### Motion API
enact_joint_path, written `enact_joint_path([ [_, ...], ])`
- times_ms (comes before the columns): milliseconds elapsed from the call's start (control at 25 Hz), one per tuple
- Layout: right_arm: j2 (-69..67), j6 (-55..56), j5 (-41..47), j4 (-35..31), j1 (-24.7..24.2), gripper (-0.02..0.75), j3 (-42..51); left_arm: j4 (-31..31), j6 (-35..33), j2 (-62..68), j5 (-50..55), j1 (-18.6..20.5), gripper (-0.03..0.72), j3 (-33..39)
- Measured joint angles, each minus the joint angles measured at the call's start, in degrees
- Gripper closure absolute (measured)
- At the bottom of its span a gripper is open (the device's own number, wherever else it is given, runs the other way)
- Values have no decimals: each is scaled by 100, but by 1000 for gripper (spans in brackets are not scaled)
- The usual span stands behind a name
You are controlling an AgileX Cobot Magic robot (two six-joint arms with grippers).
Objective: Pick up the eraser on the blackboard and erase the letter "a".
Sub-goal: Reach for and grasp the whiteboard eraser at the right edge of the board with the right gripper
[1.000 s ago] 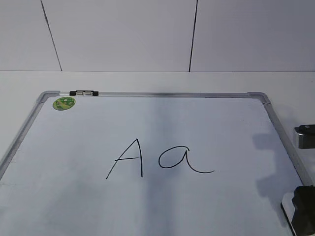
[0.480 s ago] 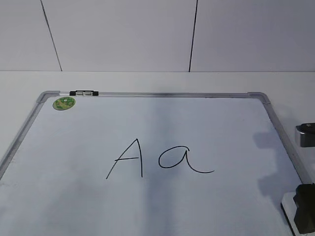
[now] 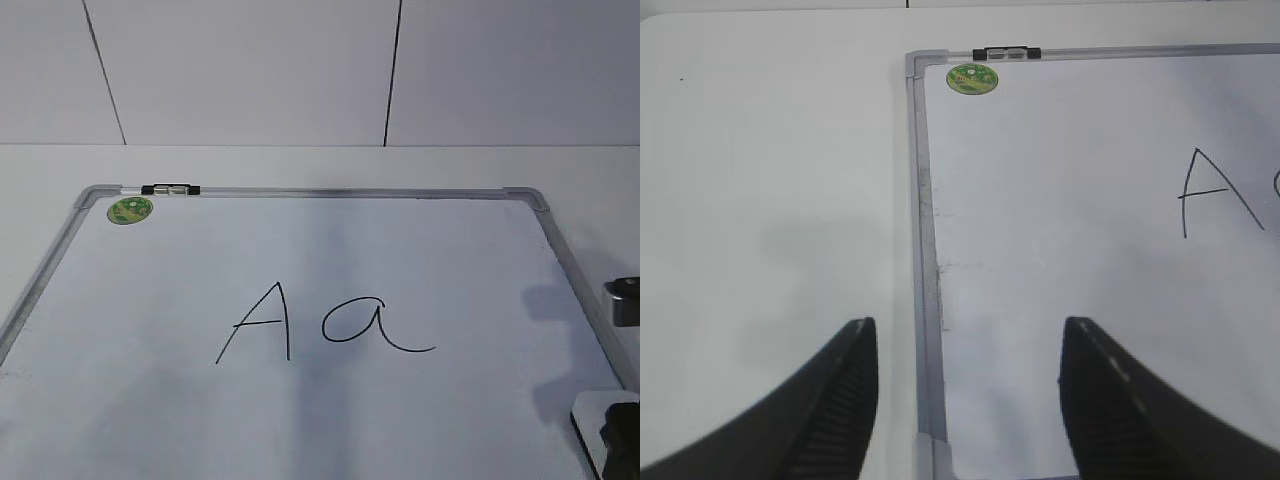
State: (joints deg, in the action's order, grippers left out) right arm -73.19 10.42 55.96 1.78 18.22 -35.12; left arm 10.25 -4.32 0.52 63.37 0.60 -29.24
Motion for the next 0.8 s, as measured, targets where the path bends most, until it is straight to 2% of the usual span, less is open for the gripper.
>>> enact_joint_path([
  [360, -9, 0, -528, -70, 0, 69, 129, 0, 0, 0, 0, 0, 255, 0],
  [800, -456, 50, -744, -59, 0, 69, 129, 0, 0, 0, 0, 0, 255, 0],
])
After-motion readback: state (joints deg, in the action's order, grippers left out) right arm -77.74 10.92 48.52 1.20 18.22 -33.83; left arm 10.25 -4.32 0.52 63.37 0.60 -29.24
